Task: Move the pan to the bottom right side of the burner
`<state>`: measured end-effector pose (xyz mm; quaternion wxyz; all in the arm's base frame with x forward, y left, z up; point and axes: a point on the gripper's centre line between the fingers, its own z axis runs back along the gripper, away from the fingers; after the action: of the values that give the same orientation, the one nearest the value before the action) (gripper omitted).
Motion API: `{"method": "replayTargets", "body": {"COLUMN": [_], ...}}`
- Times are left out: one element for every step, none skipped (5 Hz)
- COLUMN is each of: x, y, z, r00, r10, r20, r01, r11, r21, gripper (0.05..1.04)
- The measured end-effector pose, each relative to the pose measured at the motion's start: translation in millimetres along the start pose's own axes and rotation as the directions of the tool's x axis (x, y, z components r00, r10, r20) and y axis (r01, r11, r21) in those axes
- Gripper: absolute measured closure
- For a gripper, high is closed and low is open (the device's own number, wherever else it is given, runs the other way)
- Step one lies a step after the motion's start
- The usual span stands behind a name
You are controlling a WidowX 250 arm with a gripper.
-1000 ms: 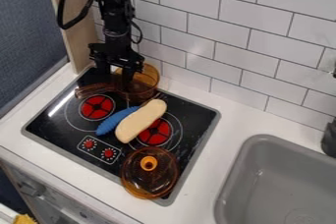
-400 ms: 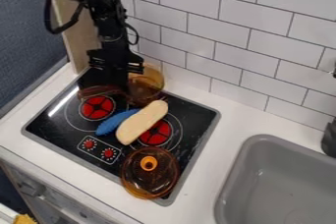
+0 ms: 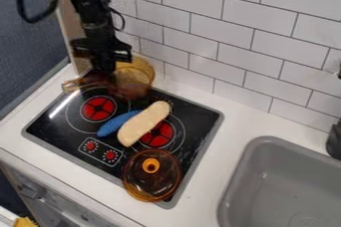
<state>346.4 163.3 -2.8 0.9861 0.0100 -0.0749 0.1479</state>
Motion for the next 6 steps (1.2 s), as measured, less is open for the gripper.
{"method": "replayTargets", "body": {"x": [-11.4,-35.5,-56.8,-63.5,-74.0,-78.5], "y": [14.6,38.1,56.4,74.5,78.1,86.2], "z": [15.5,14.2,4.8,-0.8,-12.5,-17.1], "r00": [1.0,0.997,0.992,0.989,0.991,0.994], "r10": [0.025,0.082,0.121,0.148,0.129,0.109], "r20": [0.012,-0.016,-0.032,-0.011,-0.02,-0.016], "r01": [-0.025,-0.081,-0.12,-0.147,-0.128,-0.108], "r11": [1.0,0.996,0.992,0.988,0.99,0.993], "r21": [0.009,0.022,0.034,0.047,0.053,0.052], "gripper": [1.009,1.009,1.009,1.009,1.009,1.009]}}
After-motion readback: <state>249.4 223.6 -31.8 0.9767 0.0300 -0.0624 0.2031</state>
